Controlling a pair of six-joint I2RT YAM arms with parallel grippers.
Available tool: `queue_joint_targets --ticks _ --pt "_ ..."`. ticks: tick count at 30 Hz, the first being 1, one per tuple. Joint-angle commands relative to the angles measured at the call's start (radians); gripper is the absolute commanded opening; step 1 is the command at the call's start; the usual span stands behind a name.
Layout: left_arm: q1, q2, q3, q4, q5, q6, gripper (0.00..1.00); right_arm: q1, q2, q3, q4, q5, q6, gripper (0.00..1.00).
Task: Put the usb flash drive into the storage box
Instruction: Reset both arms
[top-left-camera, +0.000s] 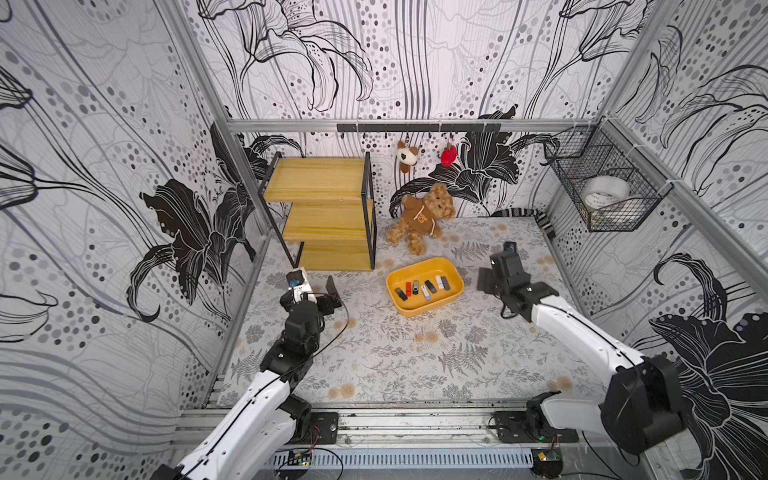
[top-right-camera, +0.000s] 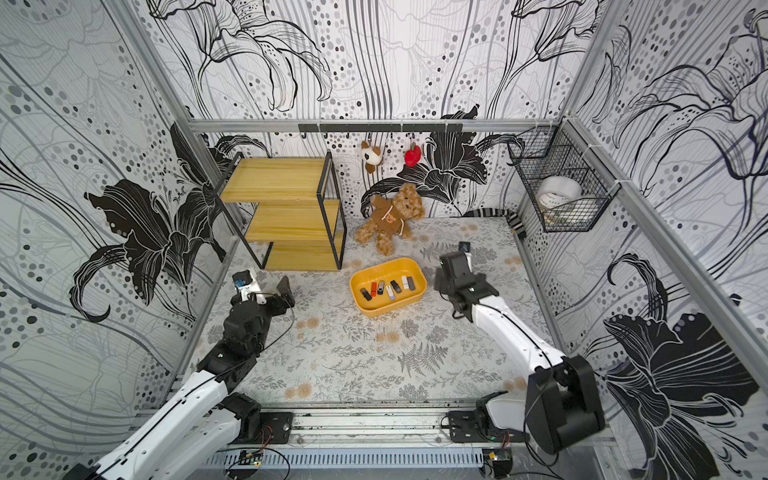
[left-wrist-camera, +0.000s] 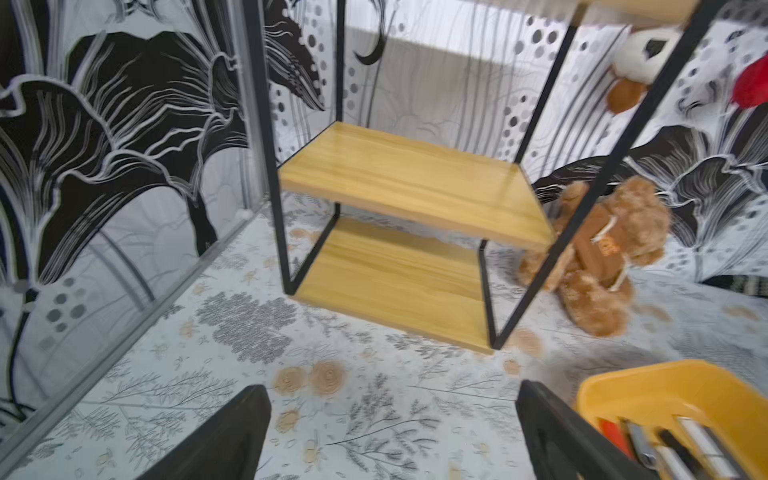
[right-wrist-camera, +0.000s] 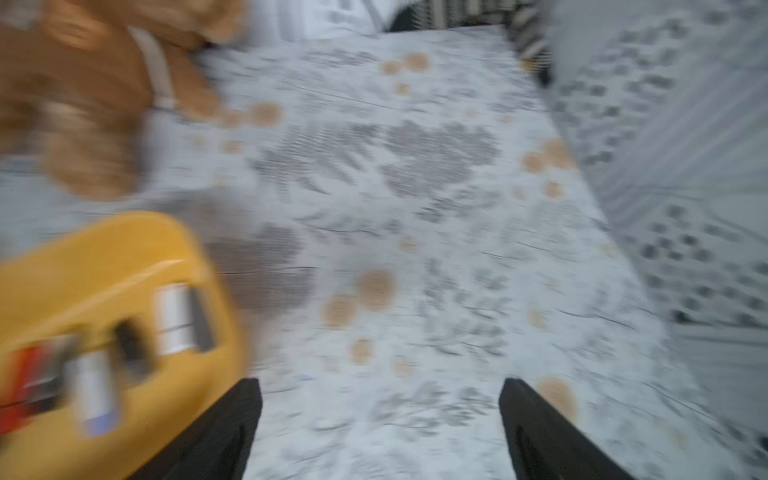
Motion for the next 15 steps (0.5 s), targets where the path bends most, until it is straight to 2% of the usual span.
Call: queue_joint_targets --ticks 1,3,6,9,11,12,14,15 --pt "0.014 0.057 -0.114 0.456 -0.071 0.105 0.98 -0.025 0.001 -0.177 0.493 0.173 -0.155 0.95" --pt "0.028 0.110 -0.142 0.541 -0.057 0.104 0.98 -0.042 -0.005 -0.257 0.652 0.160 -0.194 0.95" --pt "0.047 0.202 -0.111 0.555 -0.021 0.105 0.98 -0.069 0.016 -0.353 0.881 0.105 -0.228 0.95" --pt "0.056 0.305 -0.145 0.718 -0.017 0.128 0.98 -0.076 0.085 -0.400 1.019 0.107 -0.289 0.95" --pt "0.058 0.373 -0.167 0.834 -0.060 0.162 0.98 -0.081 0.115 -0.462 1.184 0.062 -0.339 0.95" --pt "0.060 0.402 -0.181 0.908 -0.079 0.165 0.98 -0.082 0.113 -0.470 1.197 0.052 -0.348 0.95" --pt "0.069 0.512 -0.203 1.098 -0.041 0.201 0.98 -0.093 0.125 -0.500 1.280 0.031 -0.366 0.95" --pt "0.069 0.575 -0.189 1.130 -0.020 0.218 0.98 -0.105 0.142 -0.513 1.325 0.010 -0.369 0.95"
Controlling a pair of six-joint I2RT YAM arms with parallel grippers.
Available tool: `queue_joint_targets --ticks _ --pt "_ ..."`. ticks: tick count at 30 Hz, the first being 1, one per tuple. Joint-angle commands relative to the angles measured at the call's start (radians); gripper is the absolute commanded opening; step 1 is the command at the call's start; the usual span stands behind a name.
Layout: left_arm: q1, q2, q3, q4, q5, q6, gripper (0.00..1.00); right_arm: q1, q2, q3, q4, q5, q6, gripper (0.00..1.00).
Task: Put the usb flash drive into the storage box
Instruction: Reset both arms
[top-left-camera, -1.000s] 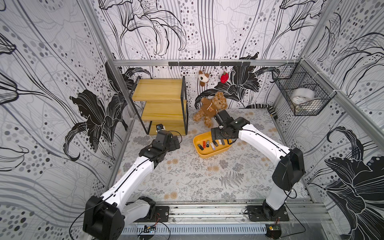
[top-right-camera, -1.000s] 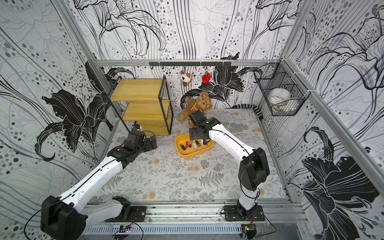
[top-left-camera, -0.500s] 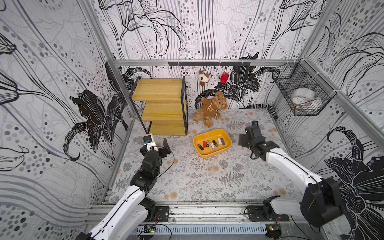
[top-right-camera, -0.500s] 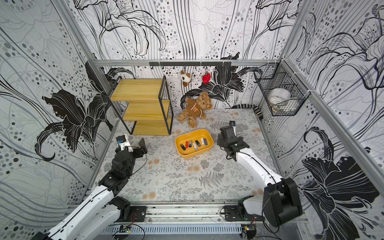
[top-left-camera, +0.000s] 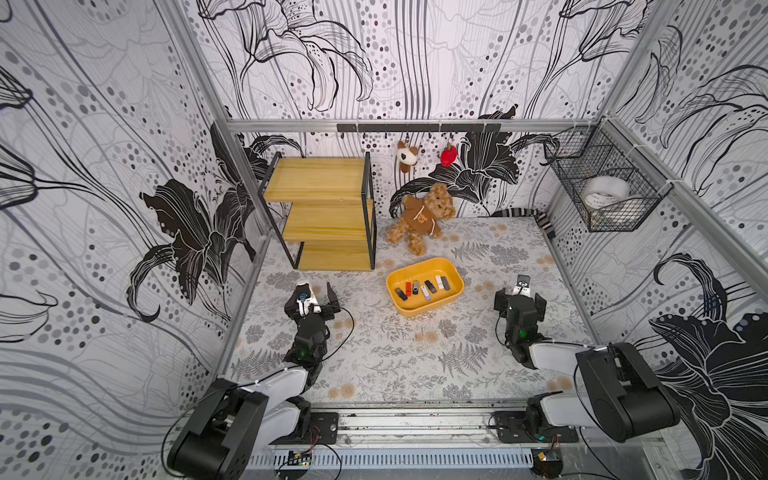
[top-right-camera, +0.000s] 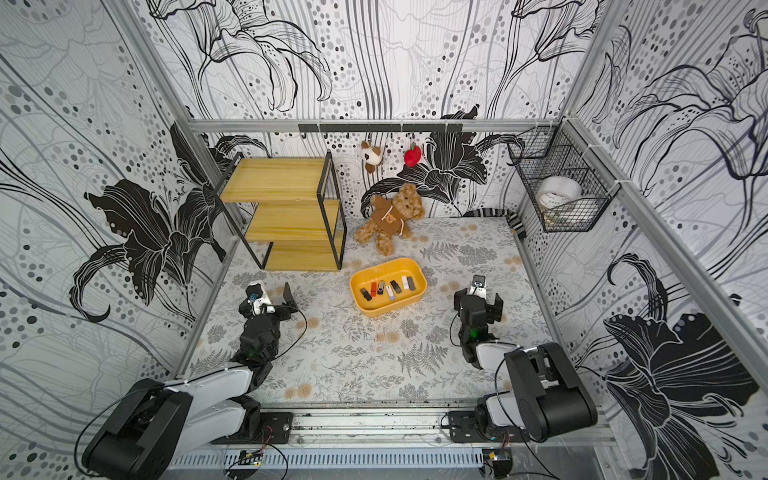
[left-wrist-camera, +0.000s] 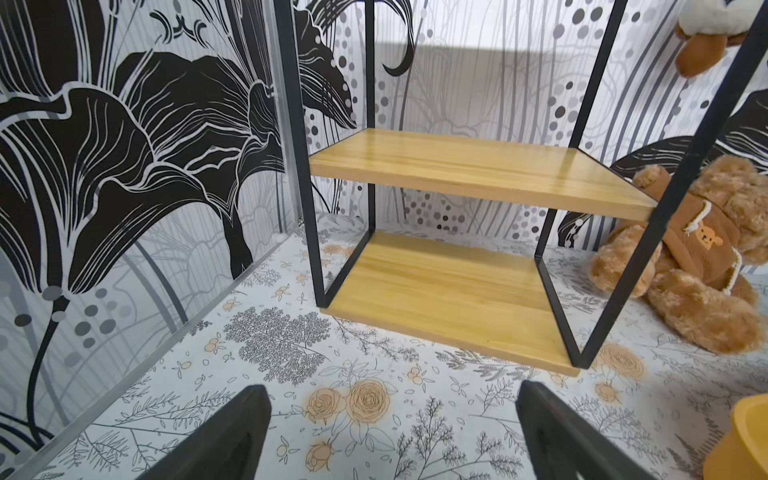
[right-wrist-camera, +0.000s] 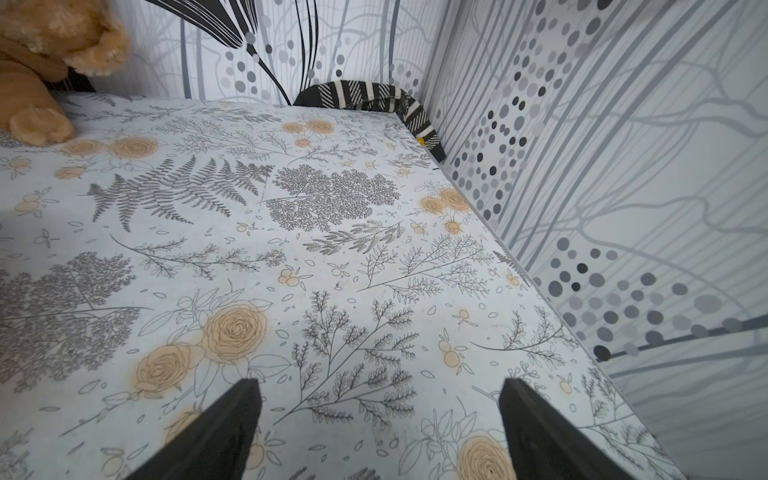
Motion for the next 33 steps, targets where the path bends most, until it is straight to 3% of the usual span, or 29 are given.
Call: queue_joint_targets --ticks 1,2,4,7,12,14,15,16,17,18,19,21,23,33 --pt "0.012 0.161 0.011 0.297 0.021 0.070 0.98 -0.035 0.047 -0.032 0.269 -0.061 -0.058 0.95" --pt "0.011 0.211 0.017 0.365 0.023 0.104 0.98 -0.047 0.073 -0.040 0.308 -0.090 -0.050 0.95" --pt "0.031 0.174 0.024 0.278 -0.009 0.033 0.98 -0.056 0.071 -0.022 0.269 -0.116 -0.043 0.95" --pt "0.037 0.193 0.027 0.308 0.018 0.048 0.98 -0.071 0.064 -0.048 0.299 -0.144 -0.041 0.95" --pt "0.056 0.185 -0.006 0.337 0.056 0.022 0.98 -0.071 0.075 -0.164 0.530 -0.230 -0.080 0.95" --pt "0.087 0.240 -0.052 0.443 0.130 0.005 0.98 -0.072 0.086 -0.161 0.538 -0.261 -0.083 0.95" --pt "0.088 0.310 -0.054 0.578 0.112 0.048 0.98 -0.087 0.093 -0.154 0.522 -0.292 -0.070 0.95" --pt "0.082 0.315 -0.053 0.576 0.105 0.050 0.98 -0.107 0.129 -0.142 0.514 -0.309 -0.062 0.95" --pt "0.085 0.247 -0.023 0.408 0.104 0.005 0.98 -0.111 0.175 -0.120 0.583 -0.297 -0.077 0.95" --pt "0.103 0.230 0.014 0.314 0.134 -0.012 0.98 -0.111 0.170 -0.083 0.517 -0.296 -0.071 0.95" --pt "0.120 0.264 0.037 0.335 0.149 -0.001 0.98 -0.131 0.122 -0.054 0.352 -0.336 -0.037 0.95" --pt "0.130 0.236 0.041 0.271 0.156 -0.026 0.98 -0.146 0.144 -0.062 0.412 -0.346 -0.047 0.95" --pt "0.130 0.259 0.035 0.331 0.151 -0.007 0.98 -0.146 0.138 -0.052 0.380 -0.350 -0.044 0.95" --pt "0.131 0.250 0.042 0.293 0.148 -0.024 0.98 -0.157 0.133 -0.039 0.347 -0.367 -0.035 0.95"
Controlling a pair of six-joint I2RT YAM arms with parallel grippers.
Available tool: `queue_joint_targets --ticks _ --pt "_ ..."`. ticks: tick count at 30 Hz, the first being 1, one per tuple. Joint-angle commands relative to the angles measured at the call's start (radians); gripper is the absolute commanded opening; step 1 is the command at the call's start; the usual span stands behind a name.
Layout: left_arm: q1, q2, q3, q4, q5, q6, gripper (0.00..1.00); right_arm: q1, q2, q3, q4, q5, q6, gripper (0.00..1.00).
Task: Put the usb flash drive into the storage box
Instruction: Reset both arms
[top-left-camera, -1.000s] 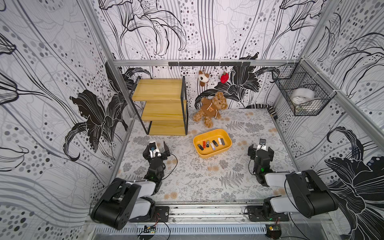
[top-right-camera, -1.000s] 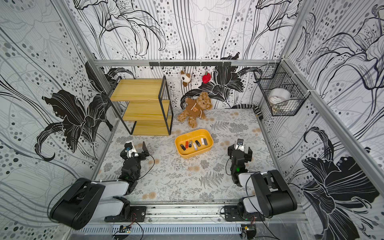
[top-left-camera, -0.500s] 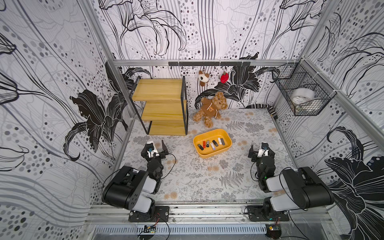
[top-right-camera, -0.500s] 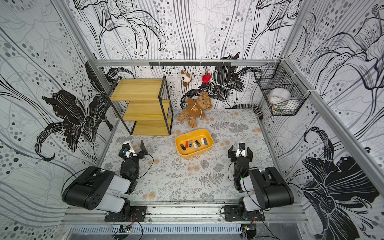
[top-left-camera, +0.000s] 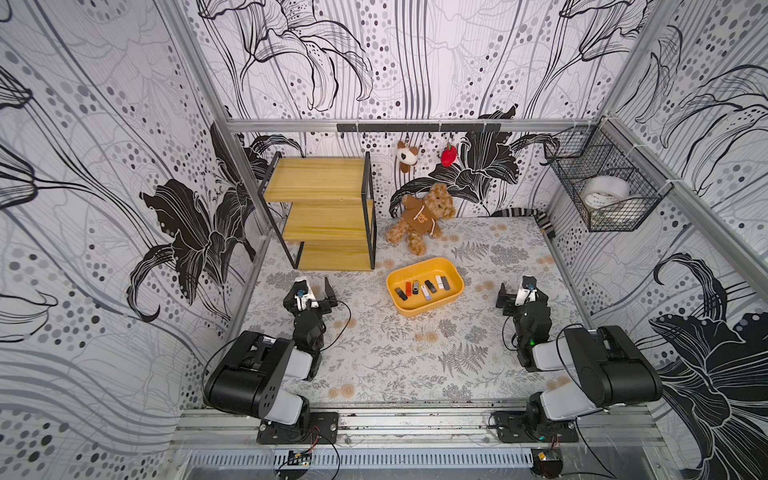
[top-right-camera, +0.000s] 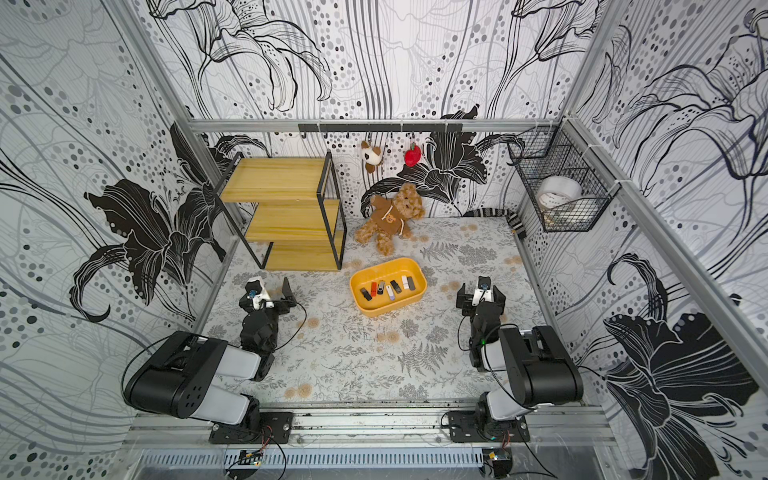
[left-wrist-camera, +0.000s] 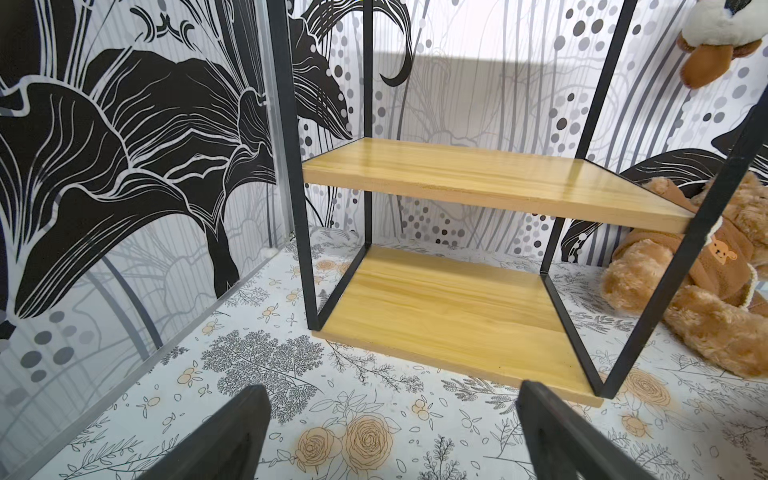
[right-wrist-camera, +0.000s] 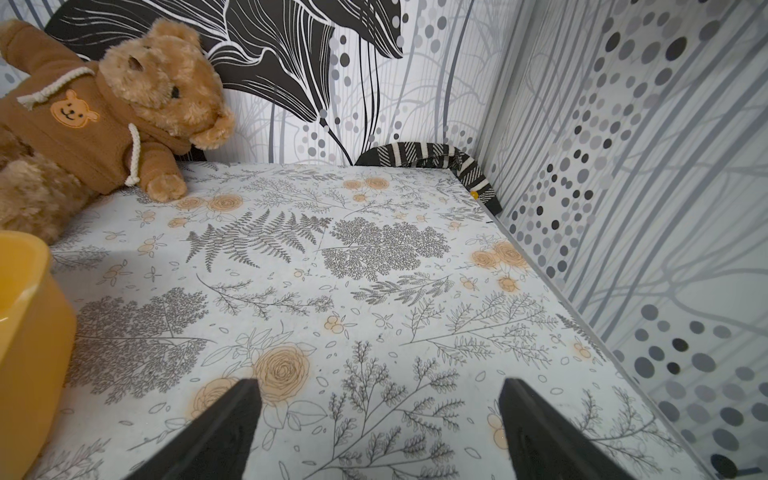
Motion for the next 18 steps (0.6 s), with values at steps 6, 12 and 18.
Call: queue_joint_targets --ticks 6,12,18 --pt "0.008 -0.008 0.016 0.012 0.011 -0.013 0.98 -0.007 -0.009 0.014 -0.011 -0.015 0.017 0.95" --pt "0.008 -0.008 0.015 0.013 0.011 -0.012 0.98 -0.007 -0.008 0.014 -0.011 -0.015 0.017 0.95" --pt "0.008 -0.008 0.015 0.012 0.012 -0.013 0.98 -0.034 -0.011 0.026 -0.040 -0.056 0.036 0.95"
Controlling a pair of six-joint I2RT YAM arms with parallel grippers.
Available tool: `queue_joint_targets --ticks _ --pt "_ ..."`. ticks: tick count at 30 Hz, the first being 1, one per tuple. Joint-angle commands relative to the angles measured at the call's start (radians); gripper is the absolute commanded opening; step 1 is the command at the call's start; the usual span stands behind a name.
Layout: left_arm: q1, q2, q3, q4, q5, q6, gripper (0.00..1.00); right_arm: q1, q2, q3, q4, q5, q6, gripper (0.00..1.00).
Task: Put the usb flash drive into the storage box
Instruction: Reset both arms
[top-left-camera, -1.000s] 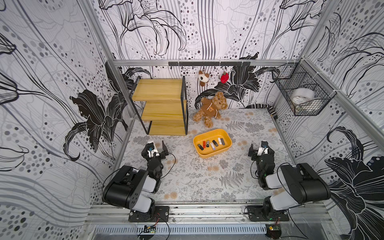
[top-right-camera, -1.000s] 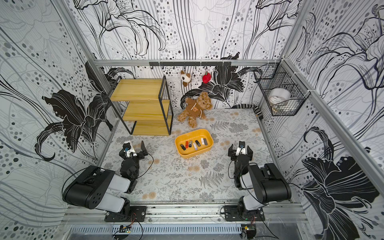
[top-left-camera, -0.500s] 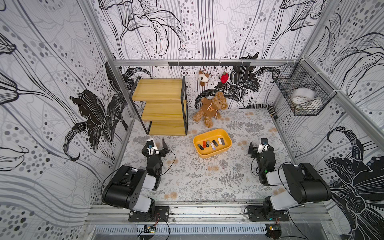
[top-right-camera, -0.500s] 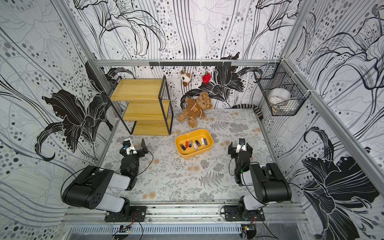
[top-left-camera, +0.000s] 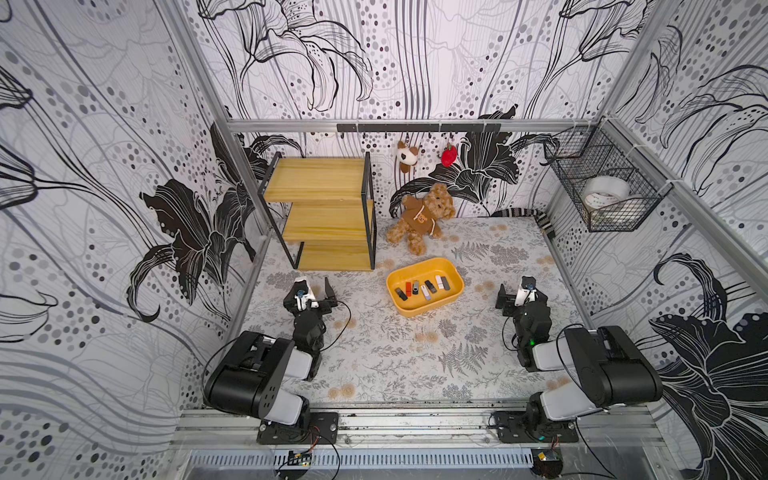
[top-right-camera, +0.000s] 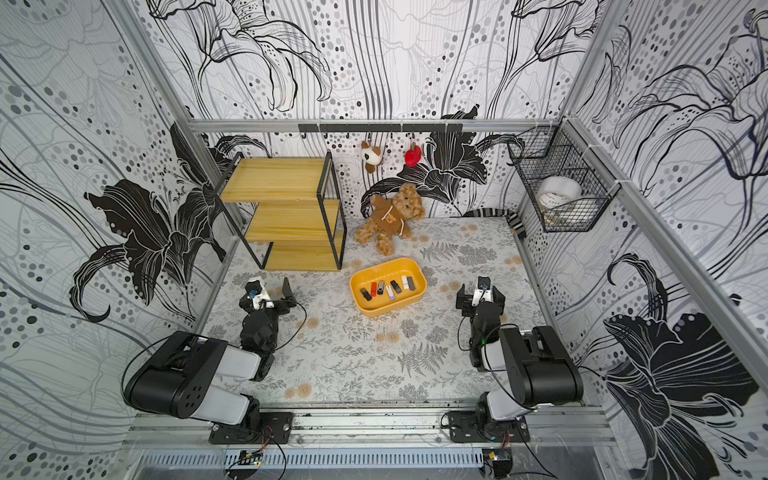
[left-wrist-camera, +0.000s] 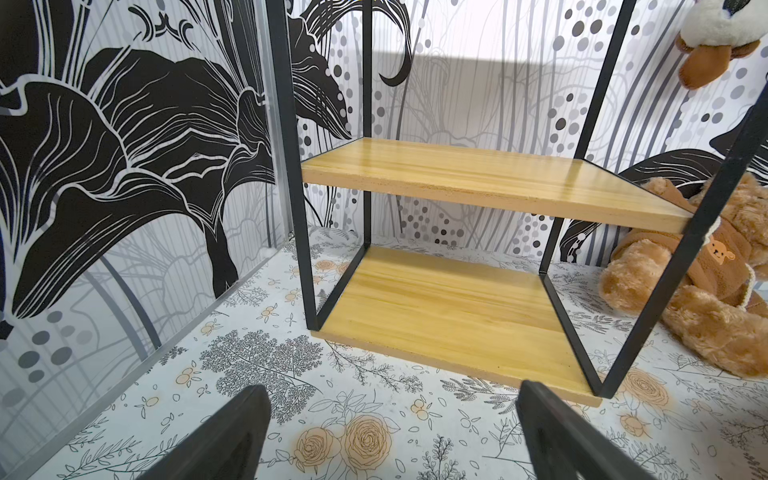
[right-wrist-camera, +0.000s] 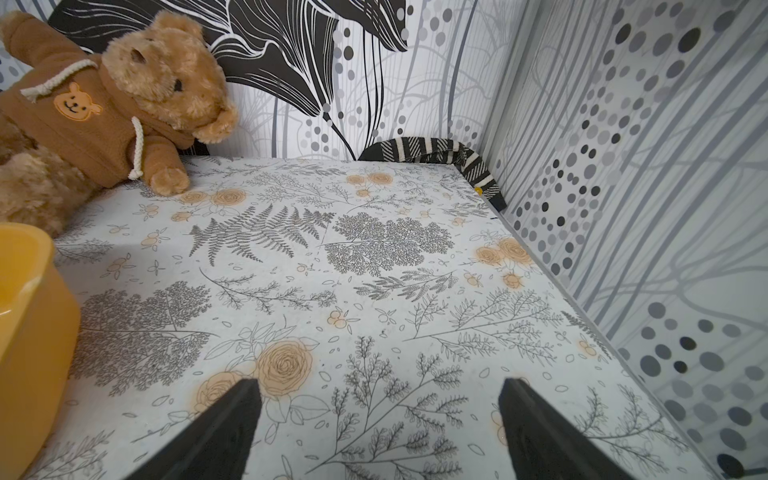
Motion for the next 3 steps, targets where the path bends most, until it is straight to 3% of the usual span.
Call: queue_joint_targets --ticks 1,3 --pt "0.008 -0.008 0.016 0.012 0.010 -0.011 0.98 -0.023 -0.011 0.022 -0.025 -0.035 0.032 0.95" --pt "0.008 -0.008 0.015 0.013 0.010 -0.012 0.98 -0.023 -0.011 0.019 -0.020 -0.034 0.030 0.95"
